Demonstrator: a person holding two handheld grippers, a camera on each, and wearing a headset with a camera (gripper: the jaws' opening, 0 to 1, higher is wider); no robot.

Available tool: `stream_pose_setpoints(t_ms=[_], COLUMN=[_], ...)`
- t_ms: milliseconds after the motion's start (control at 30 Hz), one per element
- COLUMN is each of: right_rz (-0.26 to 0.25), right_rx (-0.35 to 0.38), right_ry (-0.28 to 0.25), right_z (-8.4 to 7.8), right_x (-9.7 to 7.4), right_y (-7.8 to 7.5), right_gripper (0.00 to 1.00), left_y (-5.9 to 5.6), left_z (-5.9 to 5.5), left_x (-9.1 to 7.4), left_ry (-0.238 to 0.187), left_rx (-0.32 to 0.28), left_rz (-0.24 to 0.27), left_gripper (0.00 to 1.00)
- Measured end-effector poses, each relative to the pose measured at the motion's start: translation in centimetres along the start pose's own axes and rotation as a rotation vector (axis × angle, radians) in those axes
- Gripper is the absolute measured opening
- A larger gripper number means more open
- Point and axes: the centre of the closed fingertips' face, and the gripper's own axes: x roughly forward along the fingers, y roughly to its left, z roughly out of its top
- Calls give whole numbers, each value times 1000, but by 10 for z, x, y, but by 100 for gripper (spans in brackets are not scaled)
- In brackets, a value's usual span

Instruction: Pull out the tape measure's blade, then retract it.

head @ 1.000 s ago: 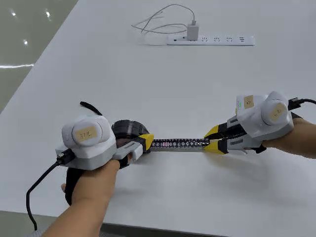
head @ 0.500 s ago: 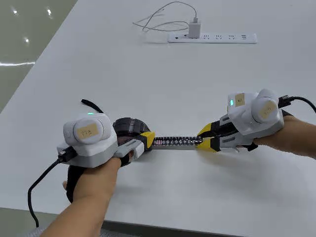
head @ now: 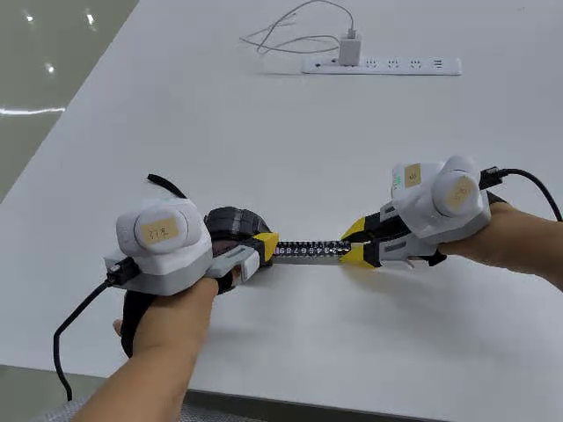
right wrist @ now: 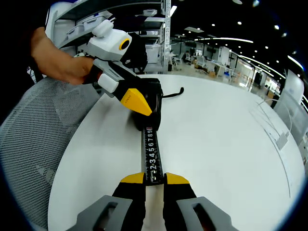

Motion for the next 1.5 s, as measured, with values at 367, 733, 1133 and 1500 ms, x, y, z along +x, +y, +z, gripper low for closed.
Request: stream_pose_setpoints(t_ms=[367,733,1133,1500], right_rz=[9,18,29,27], right_rx=[-8,-12,-16,-15], right_ry=[-5,-10,-14,-12], right_z=[7,15,23,29], right_x=[9,16,26,36], right_y=[0,1,1,0], right_gripper=[9,9,9,9], left_y=[0,0,1,2], left_z=[0,0,-1,0], left_x=[0,1,2,3], left_ry=[-2,0,-1,-4], left_rx=[1,4,5,6], left_rz=[1,2,1,2], left_gripper=[55,56,56,56])
